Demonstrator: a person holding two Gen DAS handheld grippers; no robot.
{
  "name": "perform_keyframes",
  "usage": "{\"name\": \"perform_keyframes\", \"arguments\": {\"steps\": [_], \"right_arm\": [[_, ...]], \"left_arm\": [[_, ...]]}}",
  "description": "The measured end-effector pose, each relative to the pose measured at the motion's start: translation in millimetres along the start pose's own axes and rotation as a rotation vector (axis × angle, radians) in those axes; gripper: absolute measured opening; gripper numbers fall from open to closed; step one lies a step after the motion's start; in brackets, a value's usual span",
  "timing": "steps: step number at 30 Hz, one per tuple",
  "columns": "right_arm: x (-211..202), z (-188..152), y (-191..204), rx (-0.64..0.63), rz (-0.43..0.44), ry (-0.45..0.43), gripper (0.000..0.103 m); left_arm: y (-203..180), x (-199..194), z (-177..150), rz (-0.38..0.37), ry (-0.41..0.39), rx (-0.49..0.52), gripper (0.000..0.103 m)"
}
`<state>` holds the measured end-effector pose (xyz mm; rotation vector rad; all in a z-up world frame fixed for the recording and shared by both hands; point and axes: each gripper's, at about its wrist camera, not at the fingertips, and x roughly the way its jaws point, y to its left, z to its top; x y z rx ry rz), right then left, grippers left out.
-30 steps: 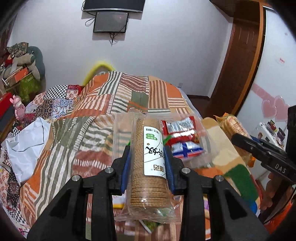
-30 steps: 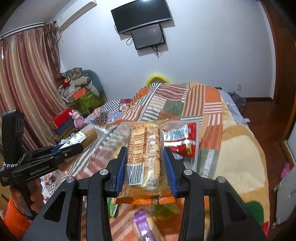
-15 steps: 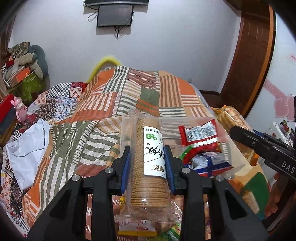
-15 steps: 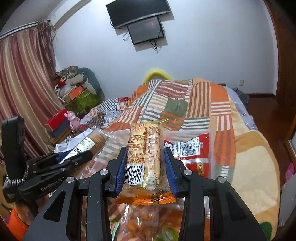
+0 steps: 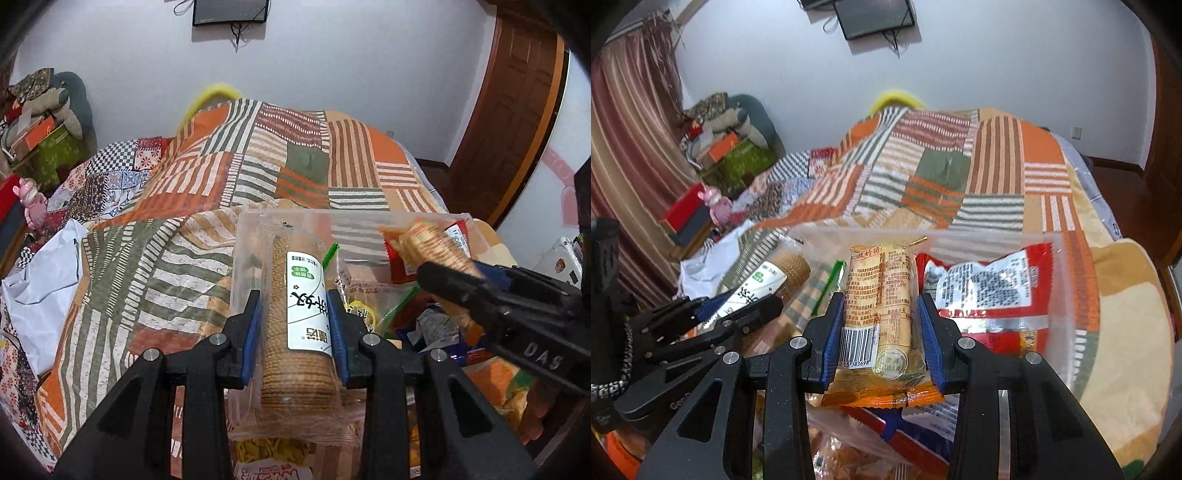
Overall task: Organize snacks
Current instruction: 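Lower the cracker roll and biscuit pack into the clear box and release both, then move both open tools toward the remaining snacks beside the box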
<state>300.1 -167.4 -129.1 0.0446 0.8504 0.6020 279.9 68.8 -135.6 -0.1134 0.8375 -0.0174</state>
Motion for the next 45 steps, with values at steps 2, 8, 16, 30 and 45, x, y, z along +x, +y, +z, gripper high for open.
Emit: {"name": "perform_keyframes", "arguments": {"steps": [2, 8, 16, 30, 45], "right_arm": [[5.6, -1.9, -0.7, -0.001, -0.009, 0.02, 0.036], [6.2, -3.8, 0.6, -0.022, -0.042, 0.027, 0.037], [-24.4, -5.7, 4.5, -0.061, -0.039, -0.022, 0.049], [-99.3, -27.0, -9.0, -0.095, -0.059, -0.15, 0.061], [-99.4, -104.7, -60.0, 0.013, -0.135, 0.0, 0.066]], "left_arm": [[0.2, 3.8, -0.7, -0.001, 0.013, -0.003, 0.034], [1.3, 0.7, -2.3, 0.018, 0.01, -0.013, 0.034], [0.0, -36.6, 0.2, 0.008, -0.053, 0.014, 0.04], [0.4, -97.9, -34.2, 0.014, -0.117, 0.075, 0.07], [14.6, -66.2, -88.8, 0.008, 0.034, 0.015, 0.081]]}}
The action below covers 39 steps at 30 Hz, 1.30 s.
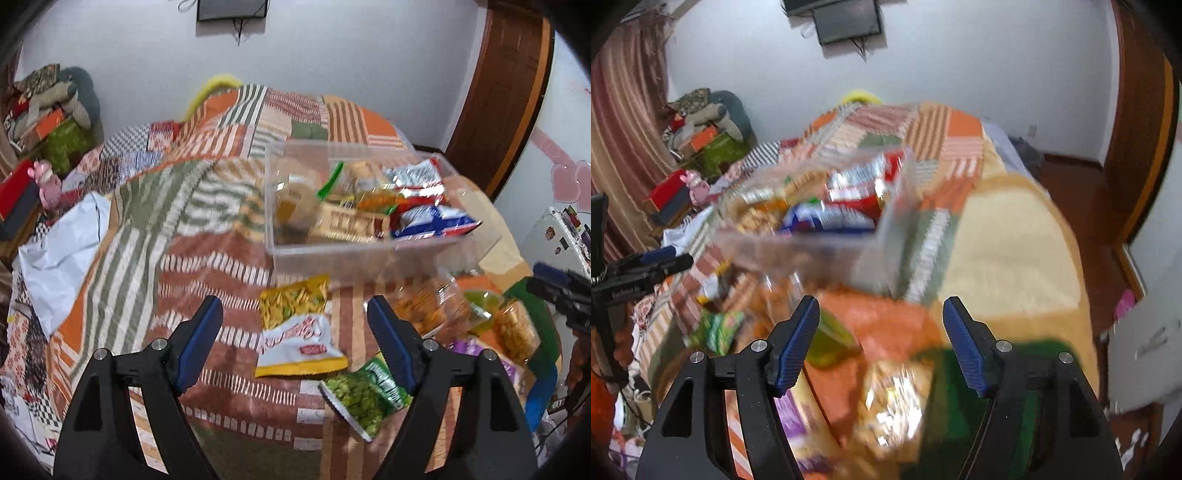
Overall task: Organize snacks
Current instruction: 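Move both open tools toward the remaining snacks beside the box, then grasp the yellow-white chip bag with the left tool while the right grasps the bun bag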
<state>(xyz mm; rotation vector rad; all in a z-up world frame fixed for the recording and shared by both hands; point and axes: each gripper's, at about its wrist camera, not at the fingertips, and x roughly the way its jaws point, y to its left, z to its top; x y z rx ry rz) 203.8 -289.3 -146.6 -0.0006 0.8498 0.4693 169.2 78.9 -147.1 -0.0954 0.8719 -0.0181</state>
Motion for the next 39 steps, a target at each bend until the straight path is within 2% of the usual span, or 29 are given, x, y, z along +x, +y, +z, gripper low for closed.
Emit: {"name": "perform_keyframes", "arguments": {"steps": [6, 16, 17, 20, 21, 22, 24, 32, 39], "right_arm": [[6.1, -27.9, -6.8, 0.05, 0.015, 0.076, 0.066], [12.3, -45.6, -7.3, 0.057, 0.012, 0.111, 0.066], [13.1, -46.3, -8.9, 0.06, 0.016, 0.116, 0.066], [12.7, -49.4, -12.4, 0.072, 0.015, 0.117, 0.053], [11.4, -49.7, -13.7, 0.073, 0.016, 0.114, 0.05], [10.8, -49.4, -13.7, 0.076, 0.019, 0.111, 0.046], [7.5, -49.3, -16.0, 0.085, 0.028, 0.103, 0.043], [-2.9, -44.6, -13.4, 0.081, 0.021, 0.052, 0.042], [-19.9, -27.5, -11.6, 0.08, 0.02, -0.022, 0.042]], "left_arm": [[5.8, 24.5, -12.0, 0.006, 0.064, -0.028, 0.081], [6.4, 68.2, -17.3, 0.013, 0.159, -0.068, 0.081], [6.3, 70.1, -17.9, 0.016, 0.158, -0.074, 0.081], [2.3, 71.5, -19.6, 0.026, 0.145, -0.058, 0.08], [1.4, 71.3, -20.7, 0.023, 0.138, -0.055, 0.076], [0.9, 69.6, -22.5, 0.019, 0.136, -0.051, 0.068], [-1.1, 66.6, -23.3, 0.022, 0.132, -0.036, 0.056], [-2.2, 43.5, -29.3, -0.005, 0.118, -0.031, 0.053], [-3.4, 12.3, -17.7, -0.028, 0.05, -0.044, 0.053]]}}
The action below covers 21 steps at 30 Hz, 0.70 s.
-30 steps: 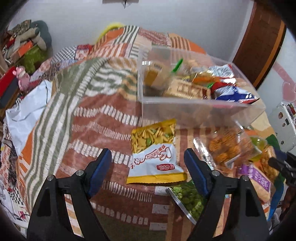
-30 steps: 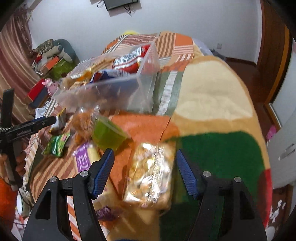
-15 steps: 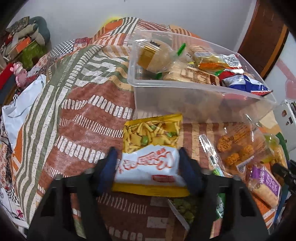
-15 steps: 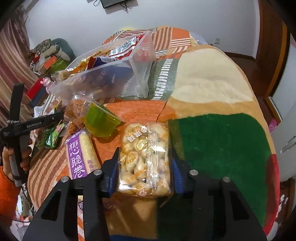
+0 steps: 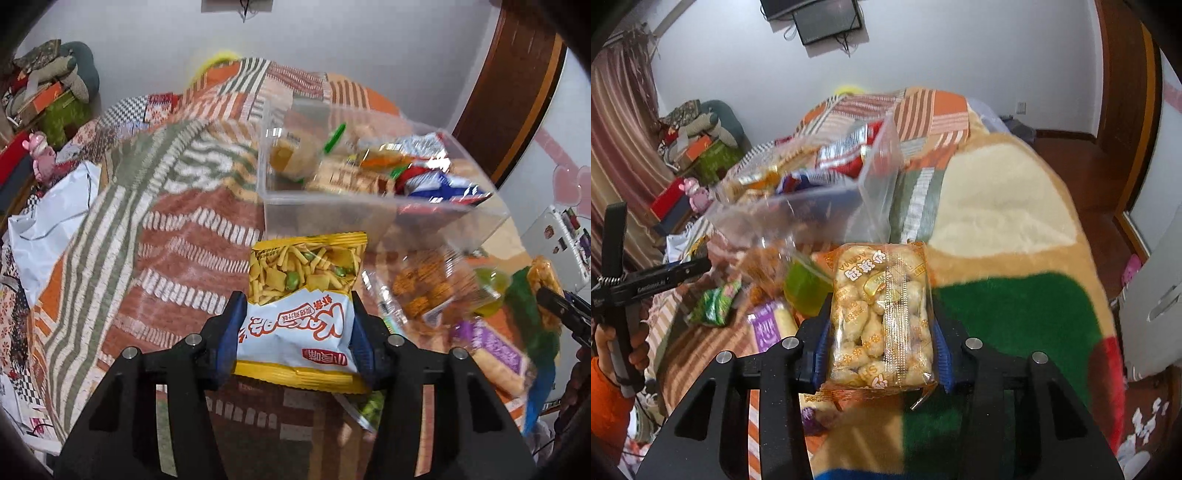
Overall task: Organize snacks
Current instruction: 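Grasp the yellow-white chip bag with the left tool while the right grasps the bun bag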
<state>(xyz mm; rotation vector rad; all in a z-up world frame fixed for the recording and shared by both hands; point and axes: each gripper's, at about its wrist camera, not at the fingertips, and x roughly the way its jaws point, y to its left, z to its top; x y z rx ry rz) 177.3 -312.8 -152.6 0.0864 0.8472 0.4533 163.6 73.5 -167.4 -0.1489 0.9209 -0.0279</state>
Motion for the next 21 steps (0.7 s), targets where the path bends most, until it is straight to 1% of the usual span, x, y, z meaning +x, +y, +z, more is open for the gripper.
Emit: {"name": "perform_keyframes", "arguments": {"steps": [7, 11, 17, 21], "right_arm": [[-15.9, 21.0, 7.9, -0.019, 0.011, -0.088, 0.042], [-22.6, 35.3, 14.7, -0.012, 0.053, -0.133, 0.042], [-30.0, 59.2, 30.4, -0.038, 0.098, -0.219, 0.042], [-28.3, 73.6, 42.9, -0.073, 0.101, -0.267, 0.042]], "left_arm": [[-12.0, -36.7, 17.8, -0.012, -0.102, 0.03, 0.053], [-20.3, -55.8, 31.1, -0.029, -0.16, 0.044, 0.053], [-35.2, -73.6, 49.2, -0.04, -0.225, 0.064, 0.053], [-43.0, -78.7, 62.8, -0.052, -0.256, 0.068, 0.053]]}}
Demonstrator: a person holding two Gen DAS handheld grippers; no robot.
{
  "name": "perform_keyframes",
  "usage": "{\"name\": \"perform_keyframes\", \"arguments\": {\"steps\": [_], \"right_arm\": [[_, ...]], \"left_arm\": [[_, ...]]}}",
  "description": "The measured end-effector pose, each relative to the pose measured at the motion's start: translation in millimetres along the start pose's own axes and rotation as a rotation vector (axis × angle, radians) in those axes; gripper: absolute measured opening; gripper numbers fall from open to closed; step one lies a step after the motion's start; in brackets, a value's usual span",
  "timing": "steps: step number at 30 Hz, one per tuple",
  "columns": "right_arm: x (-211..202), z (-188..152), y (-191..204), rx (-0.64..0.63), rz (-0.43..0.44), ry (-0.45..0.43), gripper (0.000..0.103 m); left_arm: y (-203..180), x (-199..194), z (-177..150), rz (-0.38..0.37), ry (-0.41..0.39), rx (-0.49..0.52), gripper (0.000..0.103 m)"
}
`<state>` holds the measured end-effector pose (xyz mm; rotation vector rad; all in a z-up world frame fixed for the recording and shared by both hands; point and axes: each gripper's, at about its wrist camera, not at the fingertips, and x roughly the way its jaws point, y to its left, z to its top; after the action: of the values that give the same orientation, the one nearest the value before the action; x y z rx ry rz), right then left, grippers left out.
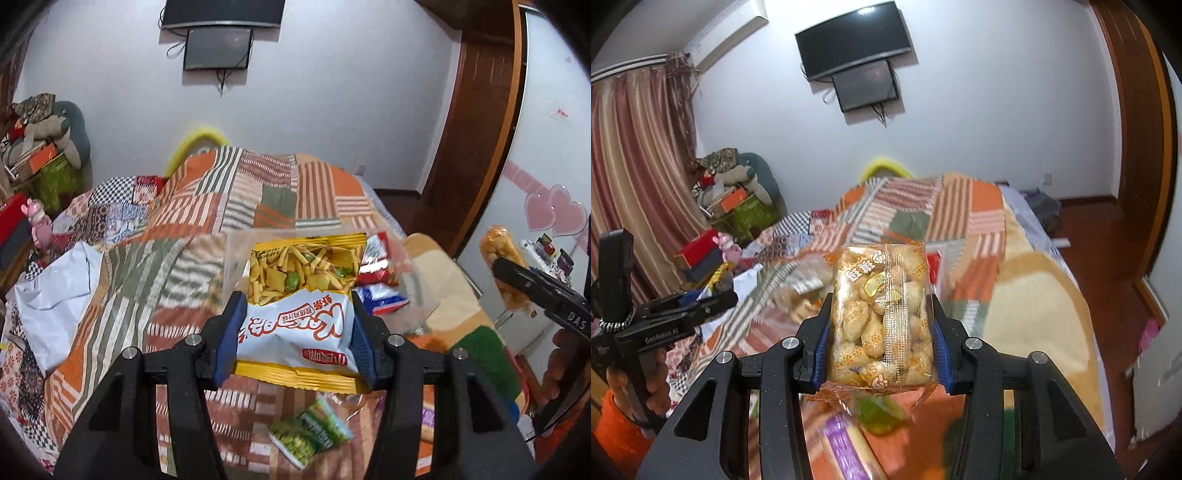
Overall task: Organize snacks
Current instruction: 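Grasp the yellow-white chip bag with the left tool while the right grasps the bun bag, then lower the chip bag and bun bag into the clear box, opening both tools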
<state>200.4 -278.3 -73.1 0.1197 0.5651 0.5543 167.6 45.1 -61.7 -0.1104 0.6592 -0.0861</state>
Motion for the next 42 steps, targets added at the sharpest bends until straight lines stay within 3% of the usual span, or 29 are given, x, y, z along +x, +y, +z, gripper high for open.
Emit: {"name": "perform_keyframes", "arguments": {"steps": [10, 30, 42], "right_arm": [[35.7, 19.2, 14.4, -0.043, 0.02, -0.004, 0.042], [122.5, 14.2, 10.5, -0.035, 0.002, 0.179, 0.042], [148.6, 8.2, 9.1, -0.032, -0.022, 0.271, 0.042]], "left_arm": [[-9.9, 19.5, 26.7, 0.004, -0.039, 0.008, 0.053], [4.8, 122.3, 27.2, 0.036, 0.12, -0.028, 0.053], [15.8, 145.1, 26.4, 0.03, 0.16, -0.066, 0.053]]}}
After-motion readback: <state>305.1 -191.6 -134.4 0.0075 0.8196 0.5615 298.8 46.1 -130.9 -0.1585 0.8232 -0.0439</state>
